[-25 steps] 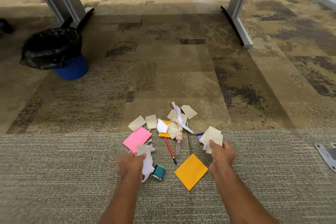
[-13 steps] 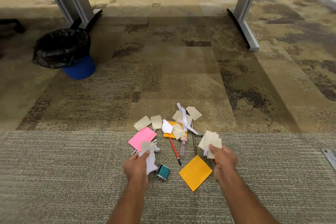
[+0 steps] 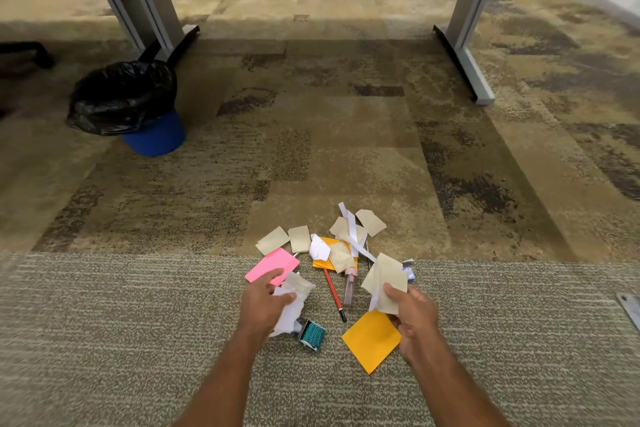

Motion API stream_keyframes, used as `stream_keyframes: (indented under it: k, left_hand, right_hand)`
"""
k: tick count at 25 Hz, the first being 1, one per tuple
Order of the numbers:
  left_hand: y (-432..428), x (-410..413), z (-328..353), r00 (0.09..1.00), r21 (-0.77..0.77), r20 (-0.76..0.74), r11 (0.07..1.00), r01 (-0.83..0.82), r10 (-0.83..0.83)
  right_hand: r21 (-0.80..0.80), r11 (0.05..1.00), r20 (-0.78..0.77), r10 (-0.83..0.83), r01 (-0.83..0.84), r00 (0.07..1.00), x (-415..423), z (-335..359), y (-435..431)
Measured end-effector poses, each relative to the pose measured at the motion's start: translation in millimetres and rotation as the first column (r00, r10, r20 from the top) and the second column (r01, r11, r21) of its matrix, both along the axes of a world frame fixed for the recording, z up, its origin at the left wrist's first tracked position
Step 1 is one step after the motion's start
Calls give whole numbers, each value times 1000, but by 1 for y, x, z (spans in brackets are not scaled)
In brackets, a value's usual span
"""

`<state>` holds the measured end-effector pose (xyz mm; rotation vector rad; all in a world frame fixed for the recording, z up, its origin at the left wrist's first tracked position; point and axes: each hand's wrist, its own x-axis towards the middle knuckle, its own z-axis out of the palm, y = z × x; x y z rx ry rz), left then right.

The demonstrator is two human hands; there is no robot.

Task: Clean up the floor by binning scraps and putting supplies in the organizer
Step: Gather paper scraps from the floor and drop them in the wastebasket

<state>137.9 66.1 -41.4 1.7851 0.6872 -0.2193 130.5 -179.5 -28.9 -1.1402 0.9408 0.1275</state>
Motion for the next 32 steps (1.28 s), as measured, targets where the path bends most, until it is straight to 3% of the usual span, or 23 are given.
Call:
stream_keyframes:
  k: [2, 9, 15, 22, 26, 32]
  left_hand:
    - [-13, 6, -2, 1000, 38, -5, 999, 0, 0]
    - [-3, 24, 2, 919, -52, 22, 918, -393, 394]
    - [-19, 35, 0, 948, -94, -26, 943, -319, 318]
    - [-73, 57, 8, 974, -308, -41, 925, -224, 222]
    - [-85, 69, 5, 981, -220, 10, 957, -187, 194]
    - [-96, 74, 6, 976, -121, -54, 969, -216, 210]
  right_hand:
    - [-31, 999, 2, 37, -37, 999, -4, 1, -5]
    - [-91, 993, 10, 73, -72, 997, -15, -3, -28]
    - [-125, 987, 18, 103, -100, 994, -16, 2, -24]
    - [-151, 982, 35, 121, -114, 992, -22, 12, -35]
    - [-183, 976, 23, 127, -121, 992, -33, 13, -57]
    - [-186, 977, -2, 110, -108, 994, -44, 12, -80]
